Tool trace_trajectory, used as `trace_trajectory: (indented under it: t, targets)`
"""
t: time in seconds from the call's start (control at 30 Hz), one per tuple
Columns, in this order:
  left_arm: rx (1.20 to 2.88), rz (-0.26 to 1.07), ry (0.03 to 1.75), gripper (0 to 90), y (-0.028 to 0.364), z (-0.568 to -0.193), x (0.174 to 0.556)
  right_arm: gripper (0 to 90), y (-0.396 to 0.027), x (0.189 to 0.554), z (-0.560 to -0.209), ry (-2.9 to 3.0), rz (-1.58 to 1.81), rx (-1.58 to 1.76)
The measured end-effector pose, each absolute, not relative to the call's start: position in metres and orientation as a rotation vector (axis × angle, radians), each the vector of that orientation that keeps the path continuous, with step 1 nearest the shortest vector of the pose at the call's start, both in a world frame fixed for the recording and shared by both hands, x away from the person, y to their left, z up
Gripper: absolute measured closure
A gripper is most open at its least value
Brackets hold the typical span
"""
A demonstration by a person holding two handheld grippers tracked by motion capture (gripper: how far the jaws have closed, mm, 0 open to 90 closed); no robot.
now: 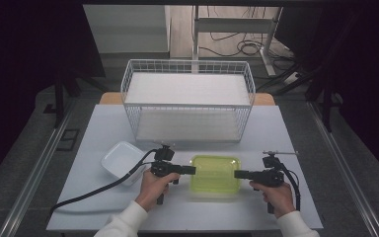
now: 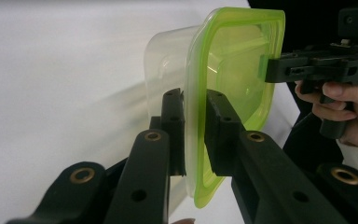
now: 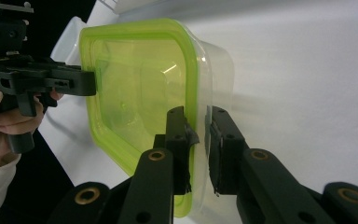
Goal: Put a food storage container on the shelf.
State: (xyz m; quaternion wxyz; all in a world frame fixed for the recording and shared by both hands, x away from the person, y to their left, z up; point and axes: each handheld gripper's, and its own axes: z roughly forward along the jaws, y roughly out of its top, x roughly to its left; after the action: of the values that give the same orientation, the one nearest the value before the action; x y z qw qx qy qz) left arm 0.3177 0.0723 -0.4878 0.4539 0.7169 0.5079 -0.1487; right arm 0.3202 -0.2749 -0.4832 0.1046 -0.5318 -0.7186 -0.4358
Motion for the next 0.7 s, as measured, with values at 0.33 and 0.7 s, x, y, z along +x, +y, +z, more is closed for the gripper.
trace_trajectory:
  t: [0.33,0.7]
  targets:
    - [1.736,-0.321,1.198,79.8,0.084,-0.461,0.309,79.1,-0.268,0.317,-0.458,-2.182,-1.39,-1.493]
    - [1.686,-0.272,1.142,79.6,0.1,-0.432,0.304,79.0,-0.255,0.316,-0.424,-2.273,-1.515,-1.395]
